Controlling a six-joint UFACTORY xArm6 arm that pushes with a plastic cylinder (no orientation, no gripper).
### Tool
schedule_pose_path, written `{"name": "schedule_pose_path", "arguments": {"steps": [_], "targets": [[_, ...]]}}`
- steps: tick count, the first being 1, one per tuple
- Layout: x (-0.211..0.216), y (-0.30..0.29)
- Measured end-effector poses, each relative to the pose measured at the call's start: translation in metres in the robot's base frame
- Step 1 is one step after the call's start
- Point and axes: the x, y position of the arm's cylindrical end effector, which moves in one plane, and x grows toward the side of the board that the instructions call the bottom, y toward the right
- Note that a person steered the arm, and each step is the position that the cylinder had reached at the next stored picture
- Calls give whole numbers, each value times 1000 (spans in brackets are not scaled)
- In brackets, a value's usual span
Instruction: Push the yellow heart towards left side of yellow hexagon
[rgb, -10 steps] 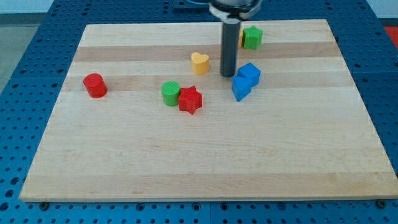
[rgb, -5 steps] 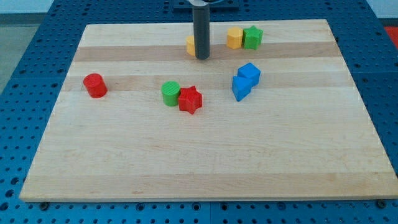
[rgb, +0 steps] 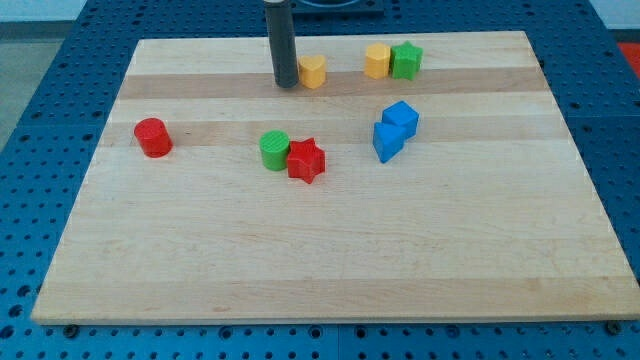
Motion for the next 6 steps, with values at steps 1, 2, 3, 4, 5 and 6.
{"name": "schedule_pose_path", "arguments": {"steps": [1, 2, 3, 4, 5, 6], "targets": [[-8, 15], [-8, 32], [-8, 39], [-3, 39], [16, 41], [19, 52]]}}
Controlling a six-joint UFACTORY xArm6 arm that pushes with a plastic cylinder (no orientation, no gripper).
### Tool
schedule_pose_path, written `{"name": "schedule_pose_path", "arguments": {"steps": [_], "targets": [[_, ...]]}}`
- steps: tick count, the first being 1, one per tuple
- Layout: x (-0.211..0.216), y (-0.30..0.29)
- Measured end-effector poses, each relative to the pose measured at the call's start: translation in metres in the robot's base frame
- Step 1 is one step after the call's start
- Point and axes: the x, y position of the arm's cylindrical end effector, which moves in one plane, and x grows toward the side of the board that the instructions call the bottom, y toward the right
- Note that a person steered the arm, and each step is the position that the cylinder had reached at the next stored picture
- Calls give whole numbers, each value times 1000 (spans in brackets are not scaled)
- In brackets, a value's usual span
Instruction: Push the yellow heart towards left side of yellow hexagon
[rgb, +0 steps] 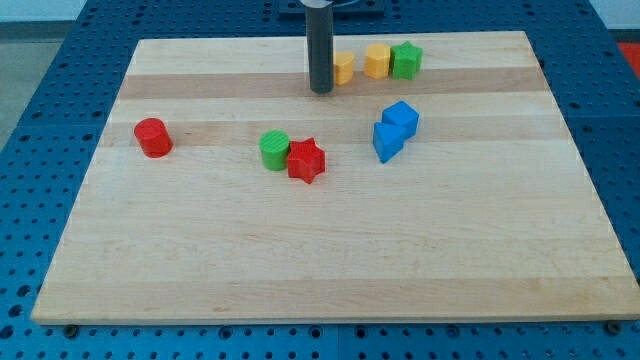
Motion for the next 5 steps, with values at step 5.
{"name": "schedule_pose_path", "arguments": {"steps": [5], "targets": [[11, 3]]}}
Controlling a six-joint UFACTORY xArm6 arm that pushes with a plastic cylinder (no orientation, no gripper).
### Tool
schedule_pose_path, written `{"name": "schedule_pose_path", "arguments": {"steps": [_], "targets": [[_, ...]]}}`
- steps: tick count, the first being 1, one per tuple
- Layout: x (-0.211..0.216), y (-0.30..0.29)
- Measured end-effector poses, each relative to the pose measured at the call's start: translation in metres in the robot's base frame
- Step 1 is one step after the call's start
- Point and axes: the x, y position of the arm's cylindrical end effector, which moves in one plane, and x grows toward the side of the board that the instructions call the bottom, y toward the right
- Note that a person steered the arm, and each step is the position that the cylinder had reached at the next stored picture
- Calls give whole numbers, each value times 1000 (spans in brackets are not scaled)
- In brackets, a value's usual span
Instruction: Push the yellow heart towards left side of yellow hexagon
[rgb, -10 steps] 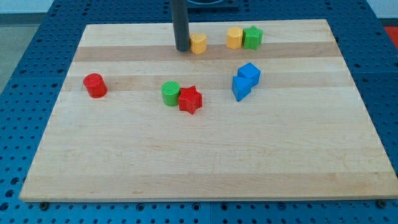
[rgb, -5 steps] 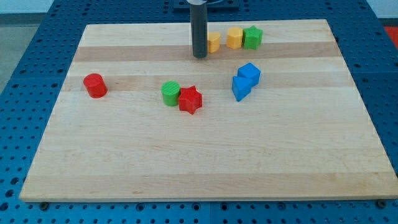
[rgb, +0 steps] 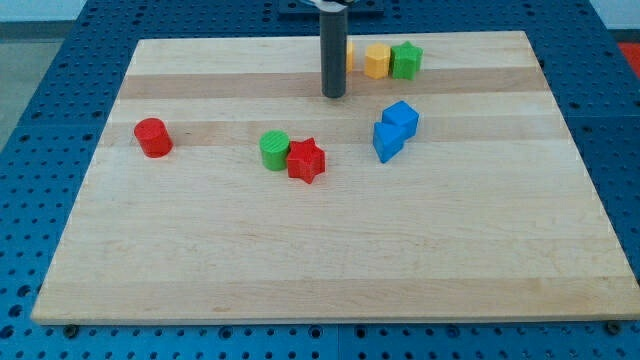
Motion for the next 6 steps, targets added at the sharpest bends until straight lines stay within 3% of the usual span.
{"name": "schedule_pose_path", "arguments": {"steps": [1, 3, 6], "targets": [[-18, -42], [-88, -62], [-89, -22]]}}
